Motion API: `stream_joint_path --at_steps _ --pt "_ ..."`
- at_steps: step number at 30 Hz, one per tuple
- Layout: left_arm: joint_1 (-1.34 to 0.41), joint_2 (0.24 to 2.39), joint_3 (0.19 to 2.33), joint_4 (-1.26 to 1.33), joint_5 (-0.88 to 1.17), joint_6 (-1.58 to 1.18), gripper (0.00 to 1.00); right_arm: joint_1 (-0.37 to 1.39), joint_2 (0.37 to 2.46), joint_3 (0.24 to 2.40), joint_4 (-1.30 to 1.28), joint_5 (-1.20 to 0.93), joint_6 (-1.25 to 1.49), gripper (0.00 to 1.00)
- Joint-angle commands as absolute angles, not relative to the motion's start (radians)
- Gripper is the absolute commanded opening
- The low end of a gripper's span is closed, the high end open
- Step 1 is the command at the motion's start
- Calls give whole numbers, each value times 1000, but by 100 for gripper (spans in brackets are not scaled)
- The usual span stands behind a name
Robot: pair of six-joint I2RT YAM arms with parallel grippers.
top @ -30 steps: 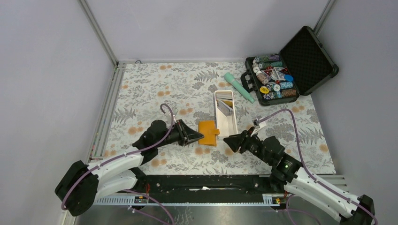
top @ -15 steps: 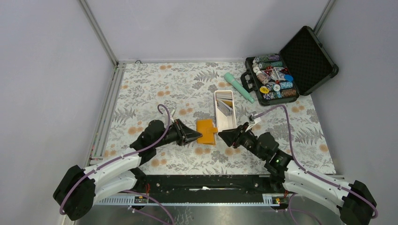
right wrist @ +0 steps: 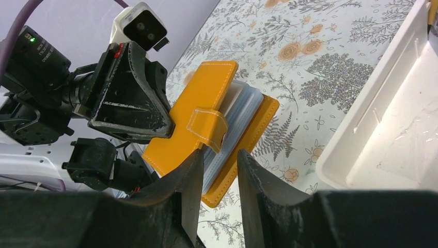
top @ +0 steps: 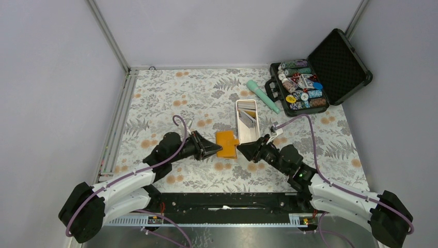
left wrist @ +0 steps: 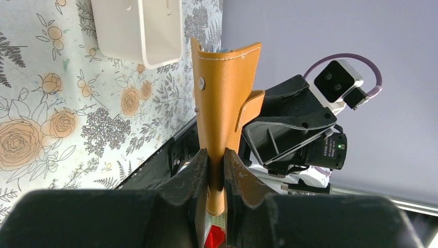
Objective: Put the credit cards into the card holder
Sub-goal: Close the card holder at the center of the board.
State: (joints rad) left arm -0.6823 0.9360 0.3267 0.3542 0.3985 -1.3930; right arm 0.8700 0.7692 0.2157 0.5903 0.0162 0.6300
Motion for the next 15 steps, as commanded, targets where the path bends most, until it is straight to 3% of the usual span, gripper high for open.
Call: stream_joint_path --at_steps 1,11,15 --pt "-678 912 362 444 373 -1425 0 883 769 241 662 15 632 37" --pt "-678 911 365 449 392 -1425 0 891 849 245 755 38 631 35" --pt "-678 917 365 459 404 -1425 0 893 865 268 741 91 603 28"
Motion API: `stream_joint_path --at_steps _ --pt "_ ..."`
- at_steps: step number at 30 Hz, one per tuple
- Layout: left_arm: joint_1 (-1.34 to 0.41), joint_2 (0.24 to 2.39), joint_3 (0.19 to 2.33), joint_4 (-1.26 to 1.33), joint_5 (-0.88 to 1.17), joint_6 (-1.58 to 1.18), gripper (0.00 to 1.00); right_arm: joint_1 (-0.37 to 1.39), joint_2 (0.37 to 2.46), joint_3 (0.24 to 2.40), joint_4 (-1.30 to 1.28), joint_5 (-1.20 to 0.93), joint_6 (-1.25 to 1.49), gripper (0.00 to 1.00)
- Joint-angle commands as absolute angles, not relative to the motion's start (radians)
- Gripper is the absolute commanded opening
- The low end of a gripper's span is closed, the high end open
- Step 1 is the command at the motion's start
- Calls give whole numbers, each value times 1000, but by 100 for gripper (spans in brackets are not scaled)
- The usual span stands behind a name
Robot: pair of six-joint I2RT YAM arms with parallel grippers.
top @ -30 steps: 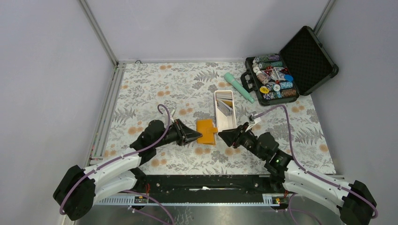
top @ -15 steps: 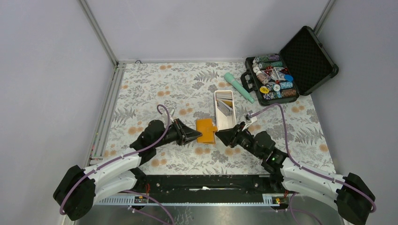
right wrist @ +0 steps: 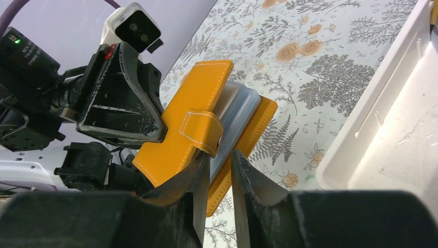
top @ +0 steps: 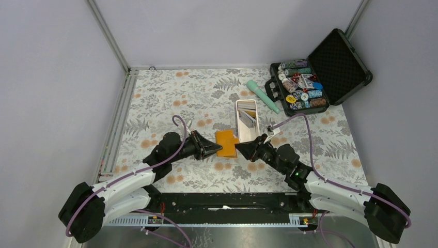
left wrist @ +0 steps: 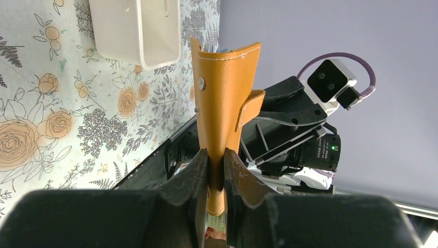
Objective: Put the credit cards into the card holder
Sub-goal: Close the card holder at the center of the board.
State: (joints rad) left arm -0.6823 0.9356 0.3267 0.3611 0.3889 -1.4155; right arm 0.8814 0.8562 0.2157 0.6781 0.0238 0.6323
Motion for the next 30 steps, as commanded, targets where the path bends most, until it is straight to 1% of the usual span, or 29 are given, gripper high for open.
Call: stream_joint_path --at_steps 1,4,6,13,16,21,25,29,30 --pt "-678 917 365 460 405 -1425 0 894 866 276 719 122 600 26" --pt "-678 910 361 460 399 -1427 0 896 867 293 650 184 579 20" --pt "-678 905 359 459 392 -1427 0 897 867 295 612 217 561 19" --pt "-678 907 354 464 386 -1416 0 898 836 277 517 253 547 19" --pt "-675 912 351 478 383 -1407 0 898 796 274 418 309 575 21" --pt "-670 925 350 457 368 -1326 0 897 674 293 271 305 623 37" --pt "-670 957 374 443 386 -1217 0 897 647 359 151 278 662 50" --pt "-670 976 398 455 438 -1121 0 893 676 379 195 143 712 69" --pt "-670 971 394 474 452 -1115 0 887 682 378 220 93 723 72"
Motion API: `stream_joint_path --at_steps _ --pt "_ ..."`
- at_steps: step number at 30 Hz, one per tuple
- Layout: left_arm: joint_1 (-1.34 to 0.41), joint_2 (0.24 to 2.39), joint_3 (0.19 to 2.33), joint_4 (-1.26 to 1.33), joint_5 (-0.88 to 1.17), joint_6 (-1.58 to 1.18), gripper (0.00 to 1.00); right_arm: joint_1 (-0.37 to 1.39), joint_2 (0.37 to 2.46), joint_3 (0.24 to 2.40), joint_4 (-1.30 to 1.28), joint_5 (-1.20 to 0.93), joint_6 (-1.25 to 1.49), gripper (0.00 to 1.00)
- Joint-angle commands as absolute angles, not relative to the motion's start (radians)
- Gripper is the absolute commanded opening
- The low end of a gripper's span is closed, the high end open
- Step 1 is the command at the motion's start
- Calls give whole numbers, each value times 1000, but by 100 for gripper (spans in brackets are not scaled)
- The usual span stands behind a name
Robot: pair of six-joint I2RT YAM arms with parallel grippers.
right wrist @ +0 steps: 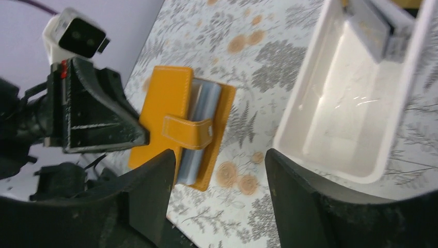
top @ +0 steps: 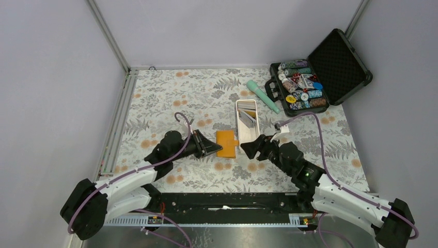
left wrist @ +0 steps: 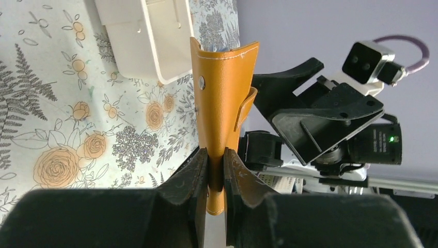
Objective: Put the credit cards into the card holder
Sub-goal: Close the card holder at the center of the board.
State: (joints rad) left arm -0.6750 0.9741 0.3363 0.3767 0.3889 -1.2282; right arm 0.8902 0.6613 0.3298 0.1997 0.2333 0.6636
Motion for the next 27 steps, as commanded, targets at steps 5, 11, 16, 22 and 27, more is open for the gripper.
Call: stream_joint_path --at_steps 5,11,16,22,27 --pt "-669 928 370 504 468 -1087 0 818 646 341 335 -91 814 82" --pt "-670 882 344 507 470 -1064 0 685 599 273 494 -295 951 87" --pt "-670 867 324 602 539 -1087 0 679 640 256 548 -352 965 88" --pt "-670 847 303 693 584 -1114 0 678 705 275 615 -415 979 85" --pt "-670 840 299 727 610 -1121 0 679 733 268 701 -432 1017 78"
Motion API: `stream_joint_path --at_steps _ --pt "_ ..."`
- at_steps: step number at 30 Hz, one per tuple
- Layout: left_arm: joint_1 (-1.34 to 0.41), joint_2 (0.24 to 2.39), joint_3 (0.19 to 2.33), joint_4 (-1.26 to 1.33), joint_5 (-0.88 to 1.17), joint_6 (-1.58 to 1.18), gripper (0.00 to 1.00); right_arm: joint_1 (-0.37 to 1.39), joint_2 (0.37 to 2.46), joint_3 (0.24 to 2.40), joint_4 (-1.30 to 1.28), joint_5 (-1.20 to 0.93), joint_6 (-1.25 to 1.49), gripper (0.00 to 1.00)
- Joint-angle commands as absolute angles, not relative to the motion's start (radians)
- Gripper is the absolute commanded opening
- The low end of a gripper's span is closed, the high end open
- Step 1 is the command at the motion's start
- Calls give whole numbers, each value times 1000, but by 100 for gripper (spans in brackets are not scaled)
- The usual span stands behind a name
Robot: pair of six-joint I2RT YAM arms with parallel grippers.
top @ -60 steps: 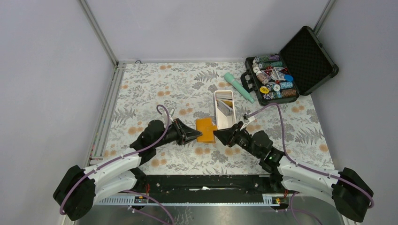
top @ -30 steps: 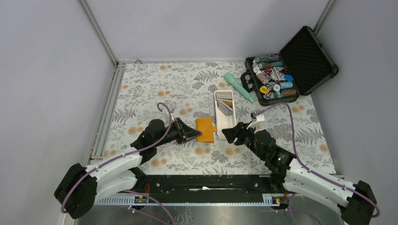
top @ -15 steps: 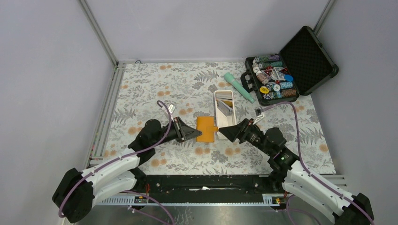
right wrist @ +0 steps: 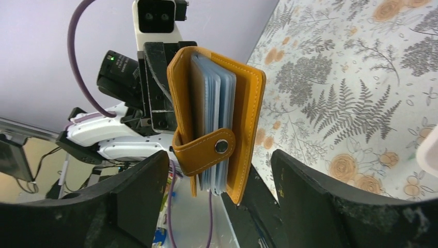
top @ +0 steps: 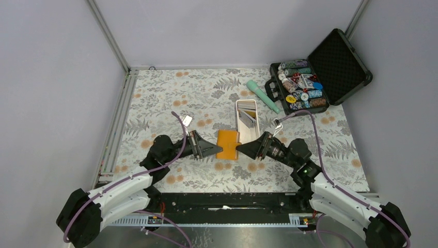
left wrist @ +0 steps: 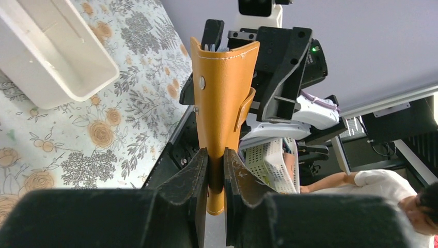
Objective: Put the credit cards into the card holder
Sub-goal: Close the card holder at the center of the board.
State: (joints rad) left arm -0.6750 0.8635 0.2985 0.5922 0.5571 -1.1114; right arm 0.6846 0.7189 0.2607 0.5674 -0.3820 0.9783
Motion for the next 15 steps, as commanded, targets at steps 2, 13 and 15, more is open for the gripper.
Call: stream_joint_path --at_steps 2,13,15 --pt "-669 838 301 729 616 -1120 0 678 744 270 724 -437 1029 74" --pt "-676 888 332 709 668 -1099 1 679 790 298 773 -449 1030 46" --pt "-679 889 336 705 660 -1096 2 680 801 303 776 -455 1028 38"
